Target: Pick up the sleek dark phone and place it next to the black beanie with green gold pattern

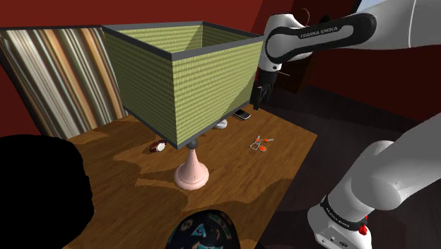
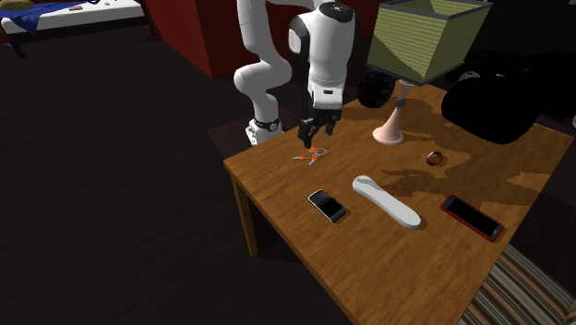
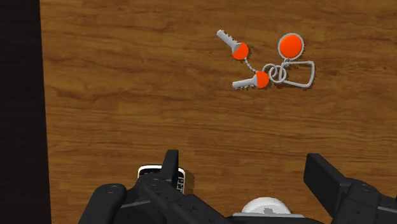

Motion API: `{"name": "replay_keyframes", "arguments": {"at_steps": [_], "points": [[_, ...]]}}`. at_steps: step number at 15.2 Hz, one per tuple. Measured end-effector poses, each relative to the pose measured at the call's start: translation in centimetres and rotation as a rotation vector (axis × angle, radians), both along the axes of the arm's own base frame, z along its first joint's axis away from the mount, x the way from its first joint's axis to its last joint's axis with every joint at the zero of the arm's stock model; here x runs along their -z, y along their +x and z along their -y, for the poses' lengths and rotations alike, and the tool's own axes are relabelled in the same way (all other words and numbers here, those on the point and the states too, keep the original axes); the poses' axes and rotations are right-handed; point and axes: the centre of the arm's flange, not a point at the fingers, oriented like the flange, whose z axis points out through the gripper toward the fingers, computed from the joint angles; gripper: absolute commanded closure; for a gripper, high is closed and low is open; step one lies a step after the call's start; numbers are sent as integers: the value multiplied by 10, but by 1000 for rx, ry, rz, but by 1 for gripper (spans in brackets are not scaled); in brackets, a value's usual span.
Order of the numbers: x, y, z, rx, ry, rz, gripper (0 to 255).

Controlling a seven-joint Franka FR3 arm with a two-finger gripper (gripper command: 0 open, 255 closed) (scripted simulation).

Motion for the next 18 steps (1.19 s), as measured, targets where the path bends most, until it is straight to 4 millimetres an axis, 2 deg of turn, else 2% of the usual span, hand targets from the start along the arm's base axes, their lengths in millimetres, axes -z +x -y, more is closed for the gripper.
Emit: {"name": "replay_keyframes", "arguments": {"at_steps": [3, 10, 13, 18], "points": [[24, 30, 19, -18, 6, 4, 0], [72, 104, 45, -61, 21, 17, 0], [90, 128, 59, -77, 26, 21, 0], [117, 136, 60, -82, 28, 22, 0]]}}
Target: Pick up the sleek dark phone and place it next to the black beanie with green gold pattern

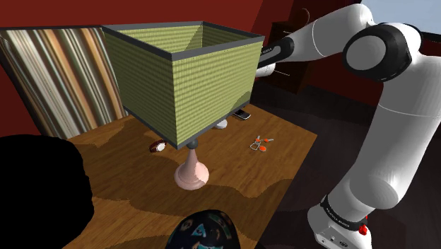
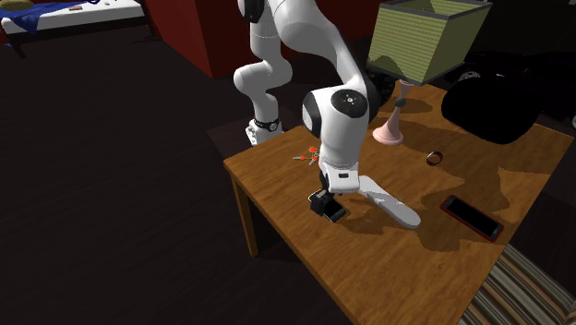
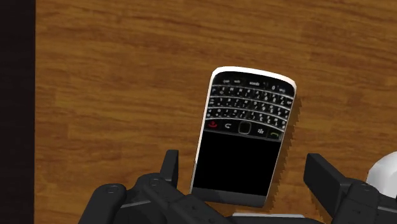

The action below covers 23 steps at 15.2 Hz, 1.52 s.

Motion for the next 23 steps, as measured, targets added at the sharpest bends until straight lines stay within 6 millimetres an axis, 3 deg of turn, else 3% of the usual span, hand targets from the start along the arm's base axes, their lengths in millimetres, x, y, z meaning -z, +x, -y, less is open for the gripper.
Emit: {"name": "replay_keyframes", "arguments": {"at_steps": [4, 9, 10, 20, 23], "points": [[16, -2, -1, 0, 0, 0, 0], [18, -1, -1, 0, 0, 1, 0], [18, -1, -1, 0, 0, 1, 255], [17, -1, 0, 0, 0, 2, 255], [7, -1, 0, 0, 0, 1, 255]]}}
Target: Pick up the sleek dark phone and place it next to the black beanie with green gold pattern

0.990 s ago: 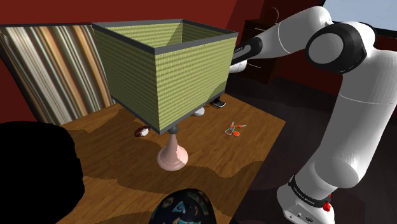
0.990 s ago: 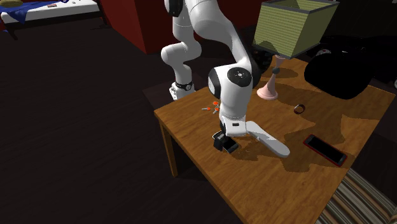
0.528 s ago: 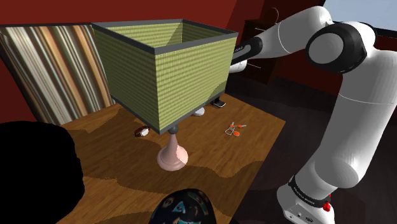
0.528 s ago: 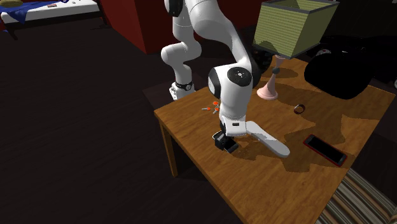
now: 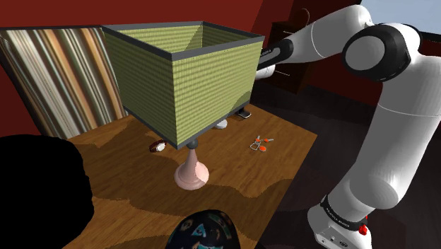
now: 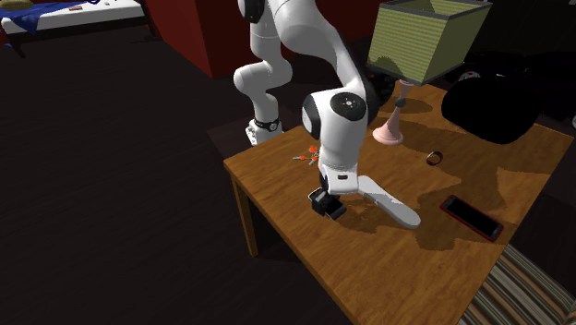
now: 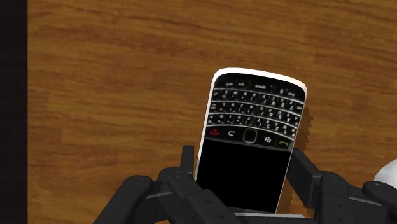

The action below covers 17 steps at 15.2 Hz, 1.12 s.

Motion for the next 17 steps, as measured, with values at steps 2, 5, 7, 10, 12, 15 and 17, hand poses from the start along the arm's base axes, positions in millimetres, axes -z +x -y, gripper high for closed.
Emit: {"name": "replay_keyframes", "arguments": {"at_steps": [2, 5, 7, 10, 12, 15, 17], "points": [[-11, 1, 0, 0, 0, 0, 255], [-27, 0, 0, 0, 0, 0, 255], [-36, 1, 0, 0, 0, 0, 255], [-52, 1, -1, 0, 0, 0, 255], [-62, 1, -1, 0, 0, 0, 255], [-78, 0, 0, 0, 0, 0, 255], [-89, -1, 0, 0, 0, 0, 255]]}}
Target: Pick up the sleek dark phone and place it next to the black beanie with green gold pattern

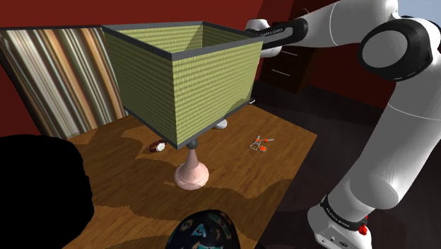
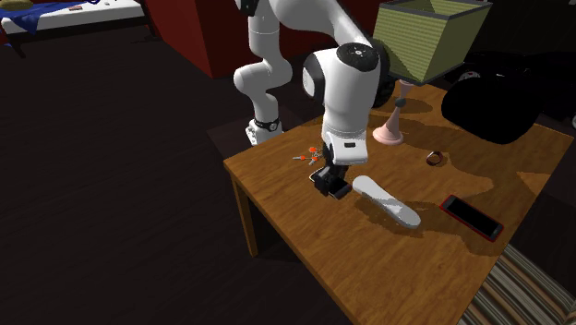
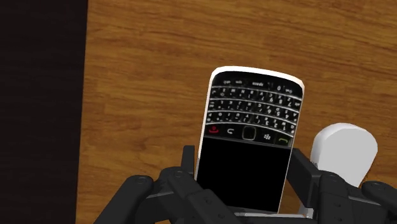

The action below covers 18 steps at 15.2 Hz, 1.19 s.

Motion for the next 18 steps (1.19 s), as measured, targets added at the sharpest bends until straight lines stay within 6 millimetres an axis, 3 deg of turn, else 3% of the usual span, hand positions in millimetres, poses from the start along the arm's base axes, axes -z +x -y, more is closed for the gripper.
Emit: {"name": "replay_keyframes", "arguments": {"at_steps": [18], "points": [[-93, 2, 0, 0, 0, 0, 255]]}}
